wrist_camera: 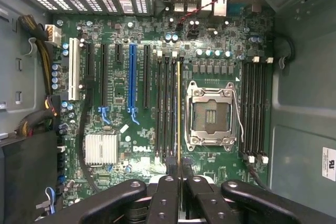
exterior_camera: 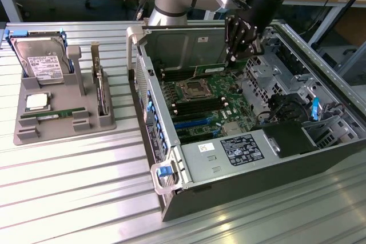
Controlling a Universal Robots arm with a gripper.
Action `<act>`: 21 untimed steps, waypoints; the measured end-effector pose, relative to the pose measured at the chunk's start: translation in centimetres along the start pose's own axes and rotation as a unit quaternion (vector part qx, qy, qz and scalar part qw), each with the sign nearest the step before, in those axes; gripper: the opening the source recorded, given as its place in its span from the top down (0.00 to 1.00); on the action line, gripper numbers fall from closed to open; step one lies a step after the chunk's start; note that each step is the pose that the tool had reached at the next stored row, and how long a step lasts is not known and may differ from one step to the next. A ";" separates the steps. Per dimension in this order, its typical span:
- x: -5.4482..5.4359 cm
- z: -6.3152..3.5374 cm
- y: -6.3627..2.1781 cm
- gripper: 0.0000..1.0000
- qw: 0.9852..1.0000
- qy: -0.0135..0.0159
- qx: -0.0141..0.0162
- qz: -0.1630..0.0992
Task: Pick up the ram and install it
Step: 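Insert the ram into the slot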
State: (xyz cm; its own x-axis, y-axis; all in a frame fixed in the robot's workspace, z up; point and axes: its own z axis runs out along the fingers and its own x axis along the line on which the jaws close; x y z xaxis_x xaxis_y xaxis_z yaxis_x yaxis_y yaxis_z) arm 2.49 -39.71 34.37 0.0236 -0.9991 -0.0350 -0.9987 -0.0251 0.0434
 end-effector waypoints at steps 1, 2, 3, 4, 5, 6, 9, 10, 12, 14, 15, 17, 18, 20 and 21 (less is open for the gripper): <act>0.0 0.05 0.00 0.88 1.000 0.000 0.000 0.000; 0.0 0.12 0.00 0.88 1.000 0.000 0.000 0.000; 0.0 0.17 -0.01 0.88 1.000 0.000 0.000 0.000; 0.0 0.21 -0.01 0.88 1.000 0.000 0.000 0.000; 0.0 0.33 -0.01 0.88 1.000 0.000 0.000 0.000; 0.0 0.39 -0.02 0.88 1.000 0.000 0.000 0.000; 0.0 0.54 -0.02 0.88 1.000 0.000 0.000 0.000; 0.0 0.62 -0.03 0.88 1.000 0.000 0.000 0.000; 0.0 0.75 -0.03 0.88 1.000 0.000 0.000 0.000; 0.0 0.88 -0.04 0.88 1.000 0.000 0.000 0.000; 0.0 0.92 -0.04 0.88 1.000 0.000 0.000 0.000; 0.0 1.01 -0.04 0.88 1.000 0.000 0.000 0.000; 0.0 1.05 -0.05 0.88 1.000 0.000 0.000 0.000; 0.0 1.11 -0.05 0.88 1.000 0.000 0.000 0.000; 0.0 1.14 -0.05 0.88 1.000 0.000 0.000 0.000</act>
State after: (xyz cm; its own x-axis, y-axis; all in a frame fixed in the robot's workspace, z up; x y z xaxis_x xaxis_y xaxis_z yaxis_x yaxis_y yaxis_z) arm 2.49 -39.71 33.23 0.0236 -0.9991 -0.0349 -0.9987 -0.0251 0.0434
